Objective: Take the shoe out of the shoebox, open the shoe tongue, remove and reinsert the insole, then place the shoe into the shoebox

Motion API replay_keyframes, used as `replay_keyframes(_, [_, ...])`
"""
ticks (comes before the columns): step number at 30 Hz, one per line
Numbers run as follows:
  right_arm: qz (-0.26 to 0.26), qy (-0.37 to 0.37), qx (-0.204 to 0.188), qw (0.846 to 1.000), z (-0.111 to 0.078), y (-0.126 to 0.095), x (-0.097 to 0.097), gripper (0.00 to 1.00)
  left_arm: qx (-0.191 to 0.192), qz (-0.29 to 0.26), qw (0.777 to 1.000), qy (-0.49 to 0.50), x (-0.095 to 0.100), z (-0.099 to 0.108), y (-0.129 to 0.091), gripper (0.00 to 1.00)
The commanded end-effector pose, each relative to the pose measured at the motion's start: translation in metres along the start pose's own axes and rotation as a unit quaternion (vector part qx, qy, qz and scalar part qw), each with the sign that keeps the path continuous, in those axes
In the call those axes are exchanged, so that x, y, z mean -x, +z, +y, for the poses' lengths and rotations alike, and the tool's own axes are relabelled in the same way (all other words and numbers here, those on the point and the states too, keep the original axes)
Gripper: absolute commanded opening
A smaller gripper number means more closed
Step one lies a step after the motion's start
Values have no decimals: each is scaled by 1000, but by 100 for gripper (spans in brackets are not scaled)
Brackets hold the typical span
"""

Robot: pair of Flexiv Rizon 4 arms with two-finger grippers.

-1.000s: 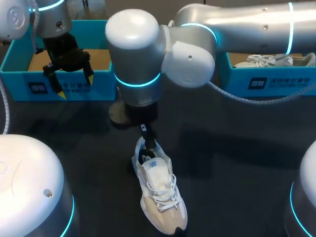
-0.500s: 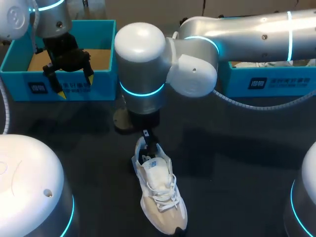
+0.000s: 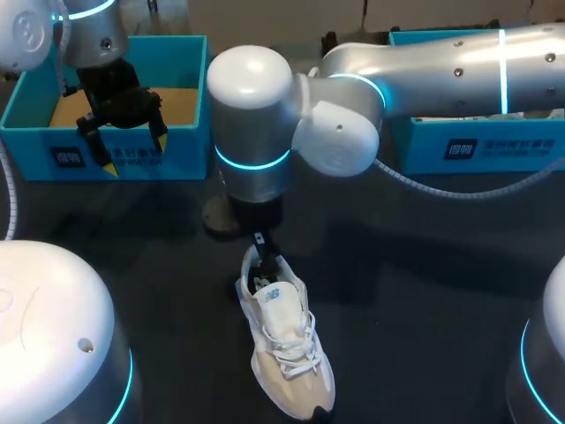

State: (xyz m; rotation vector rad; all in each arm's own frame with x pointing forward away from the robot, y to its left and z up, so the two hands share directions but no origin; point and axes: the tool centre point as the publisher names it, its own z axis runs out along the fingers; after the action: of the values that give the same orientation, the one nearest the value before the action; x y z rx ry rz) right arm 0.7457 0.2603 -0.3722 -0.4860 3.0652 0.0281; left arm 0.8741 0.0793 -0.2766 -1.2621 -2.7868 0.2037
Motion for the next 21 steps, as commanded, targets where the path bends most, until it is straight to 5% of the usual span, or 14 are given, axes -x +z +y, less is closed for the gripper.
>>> replay_keyframes(1, [2,5,1,1000,2,7,1,100,1,1,1000,0,0,0,0,100])
replay_keyframes(9, [10,14,6,1000,0,16,3,90,1,1,1000,0,0,0,0,100])
replay_keyframes(12, [12,17,8,1000,0,17,3,49,1,1,1000,0,0,0,0,100])
replay_keyframes(15, [16,20,7,1000,0,17,2,34,1,1,1000,0,0,0,0,100])
replay_keyframes(18, [18,21,8,1000,1,18,3,0,1,1,1000,0,0,0,0,100])
replay_keyframes(21, [18,26,9,999,2,18,2,0,1,1,1000,0,0,0,0,100])
